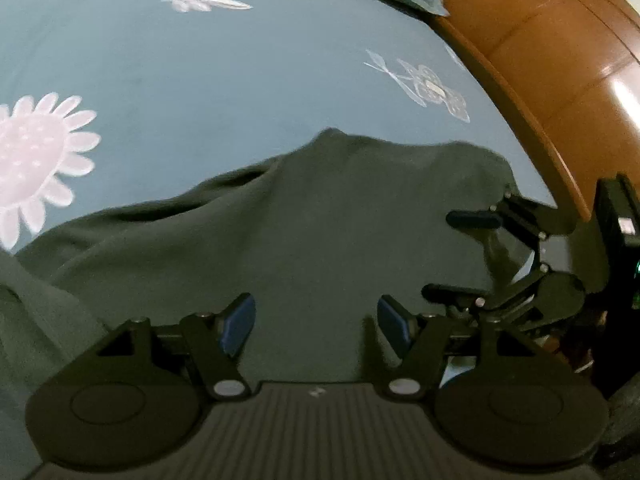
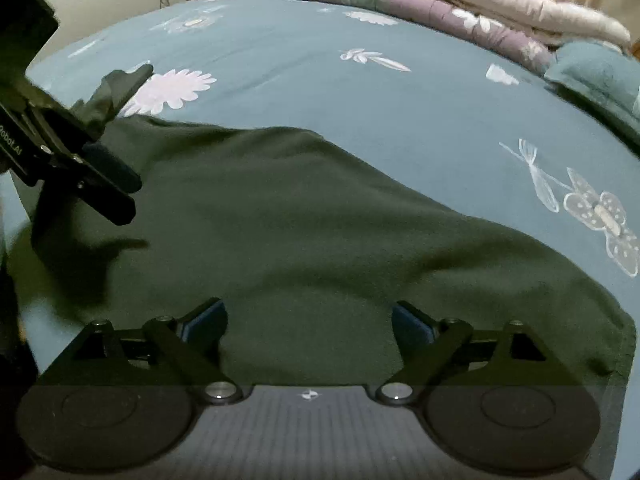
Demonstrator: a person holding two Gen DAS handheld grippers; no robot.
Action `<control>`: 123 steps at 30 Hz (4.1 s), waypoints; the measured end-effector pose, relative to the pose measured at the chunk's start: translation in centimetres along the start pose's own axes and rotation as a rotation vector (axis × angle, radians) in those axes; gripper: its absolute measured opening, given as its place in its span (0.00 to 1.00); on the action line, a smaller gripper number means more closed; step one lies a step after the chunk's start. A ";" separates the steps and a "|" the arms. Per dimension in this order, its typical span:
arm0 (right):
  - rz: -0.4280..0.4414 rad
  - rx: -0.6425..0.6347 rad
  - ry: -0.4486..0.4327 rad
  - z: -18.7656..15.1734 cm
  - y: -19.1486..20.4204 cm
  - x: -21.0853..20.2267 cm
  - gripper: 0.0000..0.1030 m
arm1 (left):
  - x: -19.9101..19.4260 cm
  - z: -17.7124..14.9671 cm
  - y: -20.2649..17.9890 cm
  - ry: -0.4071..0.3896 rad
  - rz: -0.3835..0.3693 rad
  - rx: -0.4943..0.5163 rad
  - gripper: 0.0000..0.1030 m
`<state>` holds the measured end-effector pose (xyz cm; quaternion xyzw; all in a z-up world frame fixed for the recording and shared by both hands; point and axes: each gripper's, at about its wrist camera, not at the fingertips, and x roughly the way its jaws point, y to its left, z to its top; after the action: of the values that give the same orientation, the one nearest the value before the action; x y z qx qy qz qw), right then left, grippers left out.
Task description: Fold clothes
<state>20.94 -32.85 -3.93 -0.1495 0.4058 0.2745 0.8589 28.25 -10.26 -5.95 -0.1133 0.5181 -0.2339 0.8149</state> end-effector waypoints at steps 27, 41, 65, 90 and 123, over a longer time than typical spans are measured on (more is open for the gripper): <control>0.518 0.140 0.048 11.1 4.5 4.8 0.94 | -11.4 -6.4 8.3 -0.272 0.200 -0.389 0.75; 0.624 0.029 0.113 16.9 15.0 9.2 0.97 | -14.7 -8.4 16.6 -0.227 0.054 -0.408 0.76; 0.389 0.070 0.125 17.0 25.6 6.4 0.98 | -12.4 -7.2 26.5 -0.149 -0.341 -0.411 0.79; 0.429 0.211 0.020 12.0 18.2 2.0 0.99 | -10.7 -6.6 26.4 -0.180 -0.455 -0.553 0.79; 0.430 0.335 -0.020 7.4 7.7 3.0 0.99 | -19.9 -11.4 17.7 -0.660 0.229 -0.436 0.00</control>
<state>22.47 -22.08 -1.92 0.0868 0.4596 0.3811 0.7975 15.62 15.64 -2.77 -0.2938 0.2754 0.0225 0.9151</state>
